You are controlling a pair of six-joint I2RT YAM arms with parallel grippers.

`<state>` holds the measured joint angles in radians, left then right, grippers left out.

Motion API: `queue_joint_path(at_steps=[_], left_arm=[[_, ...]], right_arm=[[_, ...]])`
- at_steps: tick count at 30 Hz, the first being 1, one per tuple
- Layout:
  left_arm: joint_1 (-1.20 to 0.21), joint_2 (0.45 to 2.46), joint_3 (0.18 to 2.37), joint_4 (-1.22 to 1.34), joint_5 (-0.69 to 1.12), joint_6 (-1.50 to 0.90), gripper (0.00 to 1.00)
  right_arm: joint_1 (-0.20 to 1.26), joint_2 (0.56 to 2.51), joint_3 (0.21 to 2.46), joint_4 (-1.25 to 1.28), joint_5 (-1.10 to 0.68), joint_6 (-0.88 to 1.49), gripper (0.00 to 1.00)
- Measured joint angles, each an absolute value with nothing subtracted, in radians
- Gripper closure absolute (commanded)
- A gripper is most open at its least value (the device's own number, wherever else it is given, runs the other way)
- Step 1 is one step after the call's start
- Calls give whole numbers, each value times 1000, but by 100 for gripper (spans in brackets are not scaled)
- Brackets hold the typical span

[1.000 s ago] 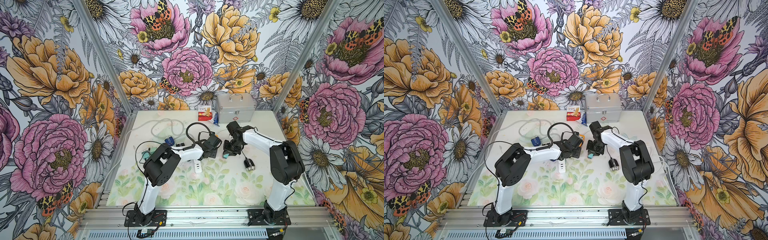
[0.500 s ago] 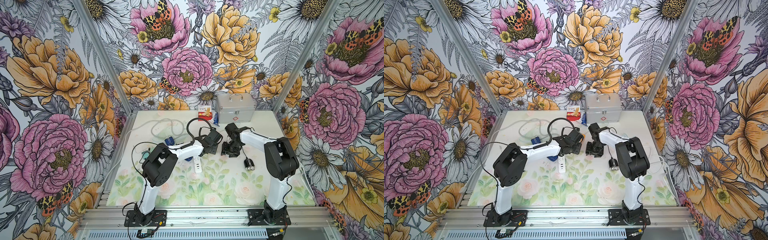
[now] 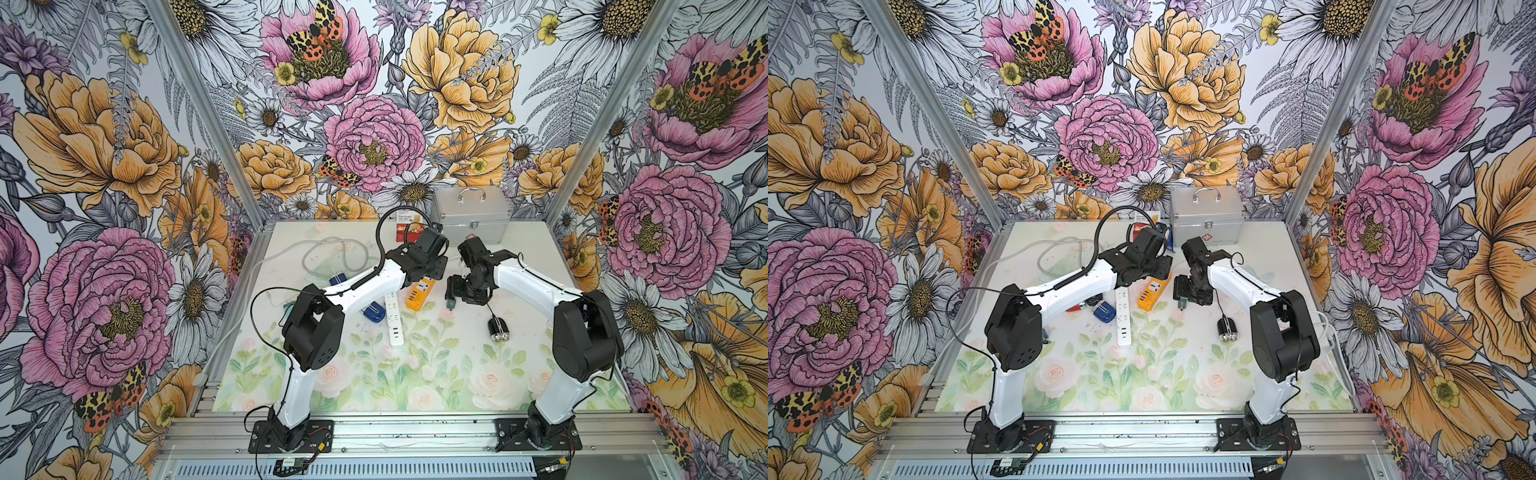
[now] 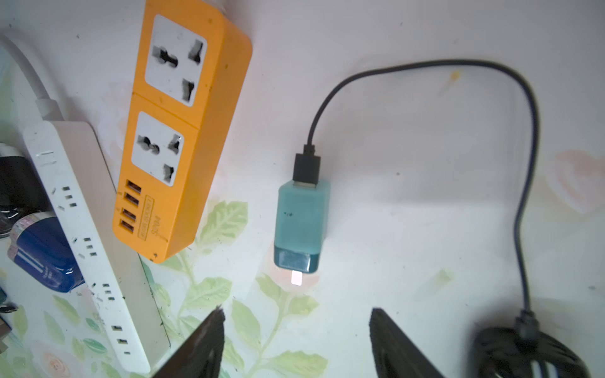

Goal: Unplug the electric shaver
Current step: Place the plug at the center of the board, then pick up the electric shaver from the center of the board.

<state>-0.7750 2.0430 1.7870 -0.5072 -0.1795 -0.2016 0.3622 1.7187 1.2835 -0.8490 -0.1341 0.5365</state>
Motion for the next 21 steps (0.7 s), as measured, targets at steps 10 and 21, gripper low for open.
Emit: queue_joint_path(at_steps=[10, 21], left_arm=[[-729, 2082, 1851, -520, -30, -210, 38], [-794, 2095, 1869, -602, -21, -341, 38]], right_arm=[[339, 1539, 1082, -910, 10, 611, 26], [299, 1493, 1003, -955, 117, 635, 26]])
